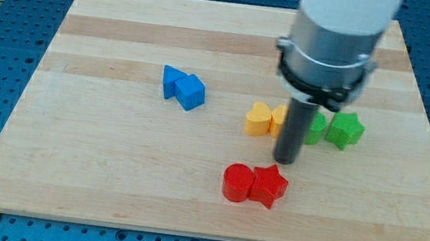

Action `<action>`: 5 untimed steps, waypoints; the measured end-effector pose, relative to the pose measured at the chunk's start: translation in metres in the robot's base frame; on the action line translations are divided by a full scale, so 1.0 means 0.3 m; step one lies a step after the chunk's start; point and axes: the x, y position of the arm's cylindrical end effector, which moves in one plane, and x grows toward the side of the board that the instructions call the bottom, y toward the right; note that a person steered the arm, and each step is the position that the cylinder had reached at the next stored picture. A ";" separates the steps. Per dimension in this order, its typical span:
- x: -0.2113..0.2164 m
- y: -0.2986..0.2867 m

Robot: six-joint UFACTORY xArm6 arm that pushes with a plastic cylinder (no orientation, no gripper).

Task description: Move the blue cube and blue triangle towards the bottom

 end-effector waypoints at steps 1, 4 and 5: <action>0.000 -0.150; -0.174 -0.334; -0.210 -0.326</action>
